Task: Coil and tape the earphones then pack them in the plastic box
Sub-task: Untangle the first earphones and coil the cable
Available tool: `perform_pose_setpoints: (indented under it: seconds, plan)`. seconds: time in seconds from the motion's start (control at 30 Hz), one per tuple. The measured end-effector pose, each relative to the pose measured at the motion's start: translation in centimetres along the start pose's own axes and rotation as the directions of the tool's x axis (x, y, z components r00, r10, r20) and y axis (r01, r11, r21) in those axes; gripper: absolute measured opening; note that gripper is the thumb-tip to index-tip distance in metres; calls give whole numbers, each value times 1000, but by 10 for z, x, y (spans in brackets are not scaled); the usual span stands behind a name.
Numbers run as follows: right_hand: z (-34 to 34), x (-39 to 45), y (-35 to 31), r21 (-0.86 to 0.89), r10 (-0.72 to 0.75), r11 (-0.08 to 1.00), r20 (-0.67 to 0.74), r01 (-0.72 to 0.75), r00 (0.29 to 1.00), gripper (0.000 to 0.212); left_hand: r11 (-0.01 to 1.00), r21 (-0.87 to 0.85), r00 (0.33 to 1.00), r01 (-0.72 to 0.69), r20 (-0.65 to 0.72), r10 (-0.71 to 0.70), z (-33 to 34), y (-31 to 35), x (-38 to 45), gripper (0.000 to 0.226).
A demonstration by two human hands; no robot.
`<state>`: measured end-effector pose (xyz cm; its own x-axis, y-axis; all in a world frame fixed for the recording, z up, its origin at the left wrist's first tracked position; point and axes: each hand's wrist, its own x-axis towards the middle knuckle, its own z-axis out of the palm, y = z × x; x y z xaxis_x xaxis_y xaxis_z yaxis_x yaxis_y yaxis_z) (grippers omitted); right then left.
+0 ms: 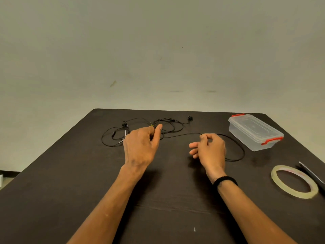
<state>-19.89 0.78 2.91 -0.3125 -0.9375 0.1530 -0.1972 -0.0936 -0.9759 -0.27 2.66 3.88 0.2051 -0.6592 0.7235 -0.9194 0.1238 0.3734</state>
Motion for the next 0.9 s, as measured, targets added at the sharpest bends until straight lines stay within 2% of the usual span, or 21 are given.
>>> perform_pose_setpoints:
  seconds: [0.07, 0.13, 0.2, 0.27, 0.33, 0.4, 0.5, 0.57, 0.67, 0.77, 0.83, 0.9]
  plan:
    - [1, -11, -4, -104, -189, 975, 89, 198, 978, 33, 999, 19, 999, -29, 17, 28, 2, 5, -4, 64]
    - [10, -26, -9, -146, -361, 901, 270, 409, 893, 44, 998, 26, 998, -54, 28, 54, 4, 11, -7, 62]
    - [21, -35, -8, -156, -492, 799, 387, 581, 780, 28, 998, 3, 997, -67, 36, 66, 5, 15, -9, 61]
    - [26, -37, -4, -155, -539, 753, 411, 639, 735, 18, 997, -24, 997, -77, 29, 78, 5, 17, -9, 62]
    - [24, -35, -2, -148, -525, 769, 409, 622, 747, 16, 995, -37, 996, -88, 16, 89, 4, 17, -9, 62]
    - [21, -31, -2, -152, -489, 809, 362, 568, 794, 15, 995, -31, 996, -90, 3, 90, 3, 16, -8, 63]
    - [19, -22, -2, -91, -354, 920, 223, 381, 908, 17, 999, -22, 999, -45, 2, 45, 2, 9, -5, 63]
    - [15, -12, -1, 24, -211, 977, 145, 210, 967, 20, 1000, -17, 1000, -18, -15, 18, -1, 3, -1, 63]
    - [10, -1, -1, 211, -11, 977, 107, -12, 994, 21, 1000, 0, 999, -28, -23, 28, -5, -2, 3, 63]
    - [9, 3, 0, 323, 135, 934, 79, -153, 988, 21, 997, 28, 997, -70, -19, 70, -4, 0, 1, 63]
    - [8, 1, 2, 227, 87, 969, 48, -95, 995, 24, 996, 36, 996, -86, -18, 87, -2, 4, -1, 62]
    - [7, -7, 1, 10, -140, 990, 98, 140, 985, 32, 992, 46, 993, -115, -12, 116, -1, 9, -3, 61]
